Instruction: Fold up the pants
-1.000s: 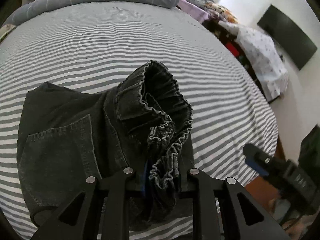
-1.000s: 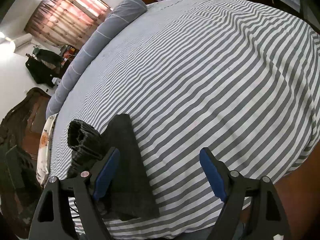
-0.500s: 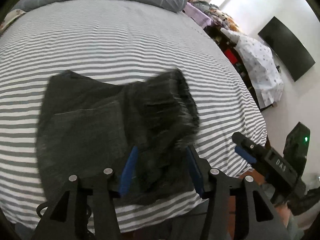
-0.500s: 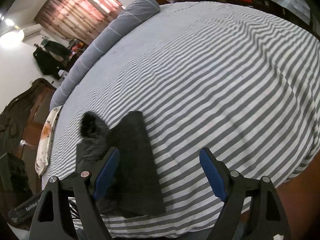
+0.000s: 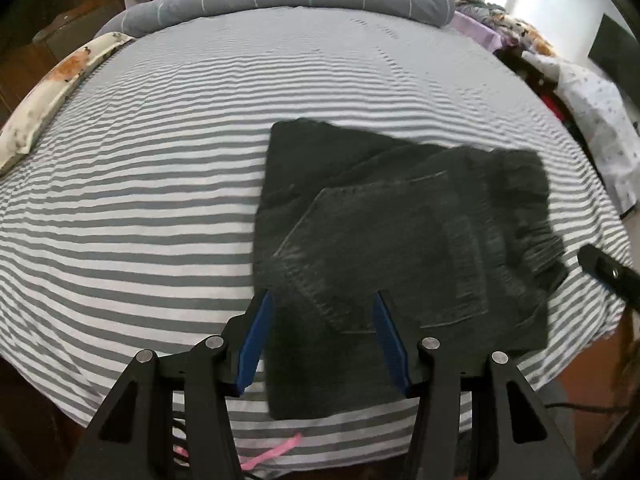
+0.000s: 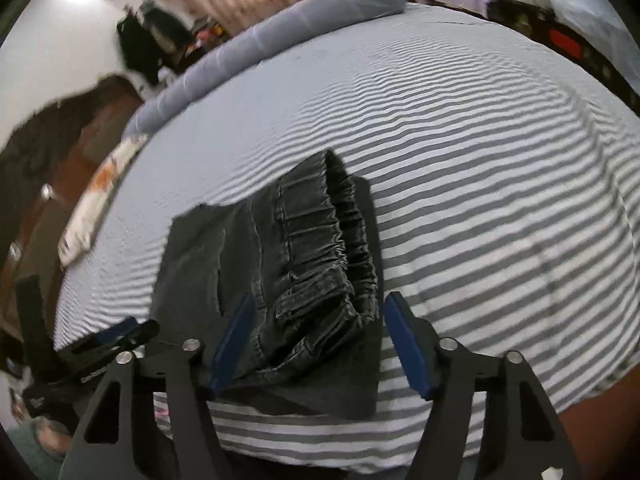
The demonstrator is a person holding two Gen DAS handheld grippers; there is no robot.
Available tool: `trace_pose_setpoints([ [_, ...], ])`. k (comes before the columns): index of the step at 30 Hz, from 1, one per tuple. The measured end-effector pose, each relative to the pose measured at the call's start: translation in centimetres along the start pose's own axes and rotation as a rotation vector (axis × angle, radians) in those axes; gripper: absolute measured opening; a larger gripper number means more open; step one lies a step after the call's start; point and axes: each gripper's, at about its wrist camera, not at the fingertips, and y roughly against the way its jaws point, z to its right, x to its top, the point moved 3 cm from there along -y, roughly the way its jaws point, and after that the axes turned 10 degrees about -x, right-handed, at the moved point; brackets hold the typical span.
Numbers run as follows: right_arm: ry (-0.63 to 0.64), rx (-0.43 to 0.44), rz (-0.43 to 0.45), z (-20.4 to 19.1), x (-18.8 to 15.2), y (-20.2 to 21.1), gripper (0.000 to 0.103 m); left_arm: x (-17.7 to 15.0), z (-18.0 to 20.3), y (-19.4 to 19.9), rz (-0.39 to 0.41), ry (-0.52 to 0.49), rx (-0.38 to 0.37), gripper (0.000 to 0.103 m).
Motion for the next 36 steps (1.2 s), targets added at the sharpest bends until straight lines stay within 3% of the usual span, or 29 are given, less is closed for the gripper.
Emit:
trace_pose_setpoints([
  [6,0.076,-0.038,-0.057,-1.6,1.8,-3.5,0.053,-0.4,-1.0,-1.2,-0.017,0.017,0.013,0.056],
  [9,0.077,-0.062,-0.086,-2.1,1.6,-4.3,0.041,-0.3,-1.2,-1.5,-0.018,0.01,0.024,0.058],
  [11,0.111,-0.105,-0.056,-2.5,1.4,-3.6,0.018,-0.1,-1.1,-1.5,-0.015,0.0,0.028,0.058],
  [14,0.143,-0.084,-0.023,-2.6,1.5,-2.1,0.011,0.2,-1.1,-1.4,-0.012,0.002,0.025,0.058],
  [23,0.13,-0.116,0.039,-2.7,0.8,1.6,0.008,1.2,-1.0,0.3,0.035,-0.005,0.024,0.058],
  [30,0.131,-0.201,-0.027,-1.0,-0.6,-1.7,0.008,0.7,-0.8,-0.9,0.007,-0.053,0.051,0.058],
  [36,0.1,-0.182,-0.069,0.2,-0.6,-3.2,0.009,0.1,-1.1,-2.0,-0.011,-0.078,0.068,0.058],
])
